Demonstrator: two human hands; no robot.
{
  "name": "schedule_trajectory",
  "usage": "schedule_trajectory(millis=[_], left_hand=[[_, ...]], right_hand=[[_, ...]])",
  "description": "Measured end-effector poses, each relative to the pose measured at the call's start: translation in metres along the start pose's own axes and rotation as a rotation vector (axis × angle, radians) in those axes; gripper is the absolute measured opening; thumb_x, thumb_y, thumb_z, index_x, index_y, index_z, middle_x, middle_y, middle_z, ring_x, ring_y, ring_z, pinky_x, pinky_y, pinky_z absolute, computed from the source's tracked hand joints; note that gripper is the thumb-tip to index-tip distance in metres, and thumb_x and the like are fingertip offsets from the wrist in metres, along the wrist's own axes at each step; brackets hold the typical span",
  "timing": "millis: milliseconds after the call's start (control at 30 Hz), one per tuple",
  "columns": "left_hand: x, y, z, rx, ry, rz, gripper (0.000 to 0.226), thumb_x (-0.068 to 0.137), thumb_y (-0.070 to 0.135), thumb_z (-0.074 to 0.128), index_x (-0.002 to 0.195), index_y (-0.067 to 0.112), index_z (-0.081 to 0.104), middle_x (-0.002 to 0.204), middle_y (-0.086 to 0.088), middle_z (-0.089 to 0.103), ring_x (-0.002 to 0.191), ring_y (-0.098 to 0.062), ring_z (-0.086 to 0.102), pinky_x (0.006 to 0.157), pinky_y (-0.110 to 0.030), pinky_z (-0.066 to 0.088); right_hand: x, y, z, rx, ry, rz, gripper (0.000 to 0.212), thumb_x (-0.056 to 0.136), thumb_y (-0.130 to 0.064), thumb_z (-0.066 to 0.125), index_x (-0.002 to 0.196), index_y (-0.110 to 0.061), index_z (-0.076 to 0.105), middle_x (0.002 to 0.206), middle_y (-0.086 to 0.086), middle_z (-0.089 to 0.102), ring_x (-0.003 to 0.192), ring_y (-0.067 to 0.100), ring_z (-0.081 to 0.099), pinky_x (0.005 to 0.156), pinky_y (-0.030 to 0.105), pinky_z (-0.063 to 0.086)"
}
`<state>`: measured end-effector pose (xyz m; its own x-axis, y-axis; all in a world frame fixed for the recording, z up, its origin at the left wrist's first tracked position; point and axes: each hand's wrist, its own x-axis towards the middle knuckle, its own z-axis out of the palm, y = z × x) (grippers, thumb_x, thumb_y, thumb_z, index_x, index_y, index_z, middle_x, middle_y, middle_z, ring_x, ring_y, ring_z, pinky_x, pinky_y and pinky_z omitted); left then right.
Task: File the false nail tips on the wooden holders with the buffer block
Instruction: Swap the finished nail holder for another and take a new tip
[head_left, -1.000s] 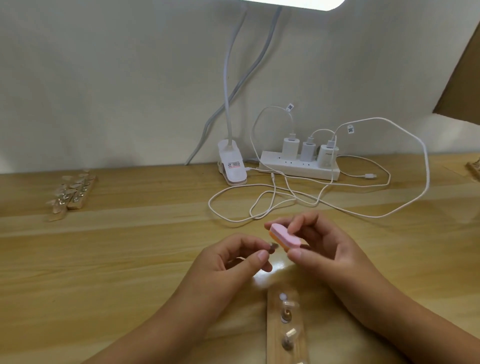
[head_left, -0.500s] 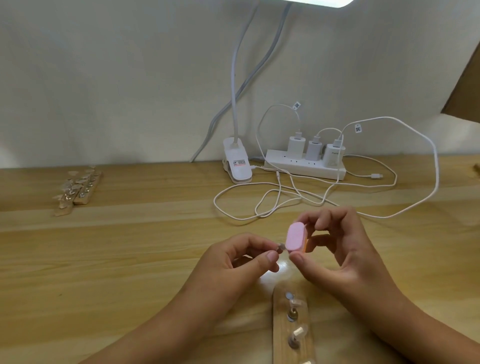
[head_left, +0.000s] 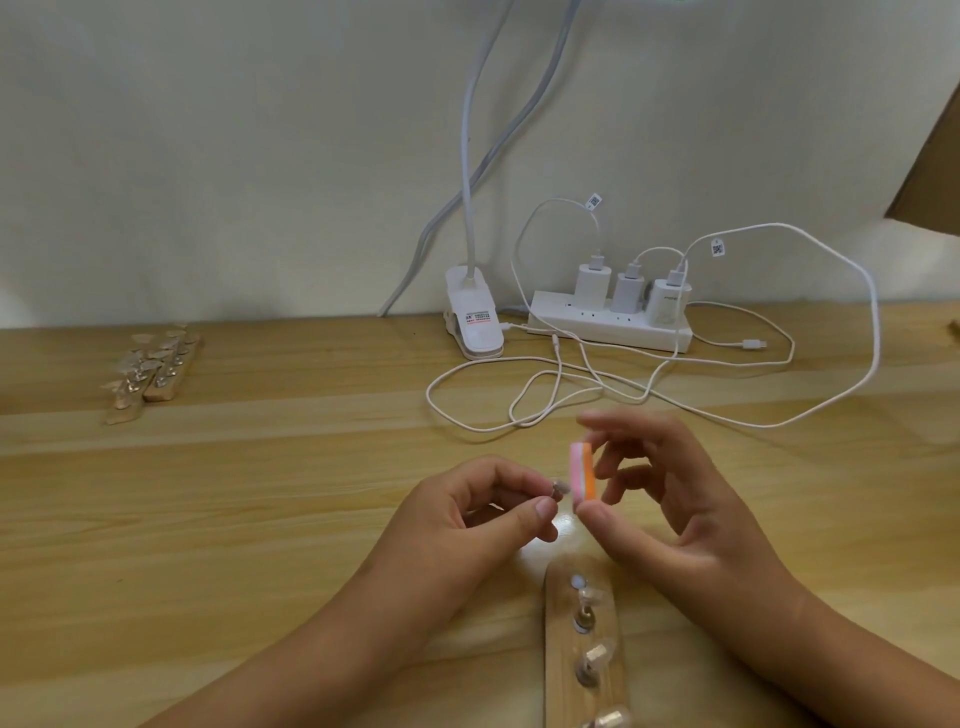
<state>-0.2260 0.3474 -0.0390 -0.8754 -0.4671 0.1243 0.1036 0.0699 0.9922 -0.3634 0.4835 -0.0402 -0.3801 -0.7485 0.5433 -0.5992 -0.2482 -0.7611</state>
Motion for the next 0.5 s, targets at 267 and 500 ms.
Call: schedule_trajectory(millis=[267, 500], left_hand=[[-0.0007, -0.0024, -0.0011, 0.097, -0.055, 0.019, 0.011, 0.08, 0.034, 0.074, 0.082, 0.024, 0.07, 0.074, 0.005, 0.071, 0.073, -0.006, 0.066, 0.072, -0.018, 0.047], [-0.002, -0.0031, 0.001, 0.119, -0.091, 0.048, 0.007, 0.079, 0.033, 0.065, 0.084, 0.03, 0.069, 0.072, 0.009, 0.069, 0.07, -0.003, 0.061, 0.067, -0.017, 0.043]], right_hand=[[0.0015, -0.0023, 0.0009, -0.134, -0.019, -0.04, 0.044, 0.078, -0.04, 0.071, 0.119, -0.027, 0.064, 0.11, -0.011, 0.062, 0.1, 0.017, 0.06, 0.08, 0.021, 0.048], [0.0012, -0.0039, 0.0015, -0.109, -0.011, -0.013, 0.04, 0.073, -0.045, 0.076, 0.106, -0.026, 0.066, 0.101, -0.01, 0.062, 0.097, 0.017, 0.06, 0.082, 0.03, 0.049]])
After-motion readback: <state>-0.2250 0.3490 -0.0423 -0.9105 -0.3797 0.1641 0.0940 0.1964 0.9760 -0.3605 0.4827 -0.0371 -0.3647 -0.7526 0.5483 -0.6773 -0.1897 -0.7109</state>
